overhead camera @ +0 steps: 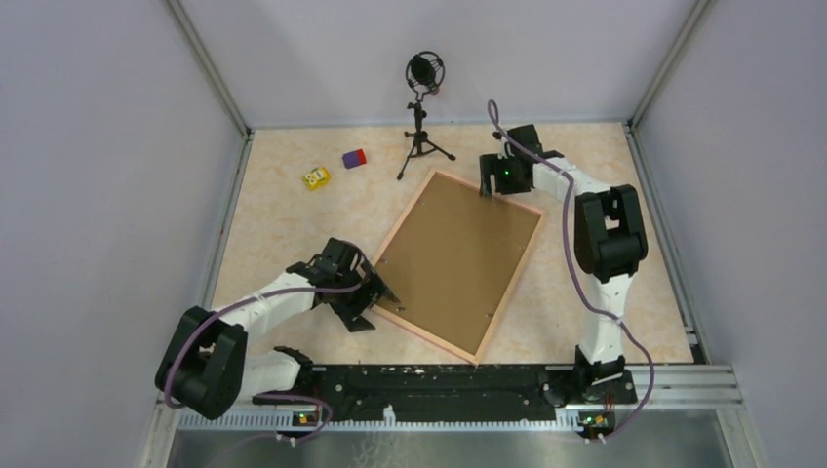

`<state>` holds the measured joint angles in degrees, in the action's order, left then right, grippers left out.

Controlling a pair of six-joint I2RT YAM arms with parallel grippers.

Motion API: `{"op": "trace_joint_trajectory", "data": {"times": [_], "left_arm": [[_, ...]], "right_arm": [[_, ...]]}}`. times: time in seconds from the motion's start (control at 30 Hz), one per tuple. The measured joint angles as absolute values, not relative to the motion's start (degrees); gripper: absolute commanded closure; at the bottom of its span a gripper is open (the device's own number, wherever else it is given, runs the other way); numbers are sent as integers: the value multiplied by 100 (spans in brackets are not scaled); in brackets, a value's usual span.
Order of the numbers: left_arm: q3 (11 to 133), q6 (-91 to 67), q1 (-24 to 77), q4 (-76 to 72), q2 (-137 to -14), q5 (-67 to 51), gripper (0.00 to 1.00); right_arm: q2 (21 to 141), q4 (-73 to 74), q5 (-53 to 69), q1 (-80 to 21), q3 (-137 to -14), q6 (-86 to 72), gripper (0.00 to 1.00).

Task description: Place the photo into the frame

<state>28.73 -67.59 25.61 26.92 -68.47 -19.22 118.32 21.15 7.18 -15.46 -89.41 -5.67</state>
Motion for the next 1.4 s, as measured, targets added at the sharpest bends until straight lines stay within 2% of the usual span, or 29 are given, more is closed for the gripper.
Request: {"op": "trace_joint_trajectory", "data": {"times": [0.23,0.33,0.37,0.5,0.63,0.7,0.8,0.93,1.03,1.13,1.3,1.33,1.4], "left_arm": [[3465,-6646,2569,2596,-7529,-1332,18],[3717,-6486,2567,2742,-7815,-1240,16],[3865,-6403,2567,2808,-7979,-1232,16],[4560,-5955,2552,2779,-8656,-963,15],[5140,-5481,2528,2652,-9144,-572,16],[5472,-5196,2510,2596,-9417,-384,14],[5774,-4831,2484,2456,-9664,-123,10],[5518,-4595,2473,2150,-9472,-104,5],[5188,-4521,2469,2027,-9188,-272,3],[4875,-4523,2449,1905,-8930,-628,1],[4372,-4578,2443,1448,-8608,-1437,1],[4372,-4569,2447,1420,-8632,-1573,1],[4451,-4523,2445,1411,-8753,-1793,1]], "right_arm": [[11797,1905,670,-1468,-8571,-729,52],[11332,1135,464,-1378,-7714,-985,54],[11056,923,443,-1334,-7321,-1125,58],[9963,1068,438,-1352,-5824,-1623,67],[9150,1011,458,-1367,-4904,-2027,65],[8650,1028,480,-1367,-4414,-2202,53],[8114,1286,327,-1365,-4091,-2303,28],[7944,1564,-252,-1264,-4447,-2141,15],[8359,1619,-563,-1020,-5190,-2106,14],[9262,1522,-770,-770,-6292,-2073,12],[10602,1328,-515,-480,-7380,-1820,13],[10818,1330,-397,-419,-7439,-1769,15],[11102,1409,-198,-309,-7417,-1691,32]]}}
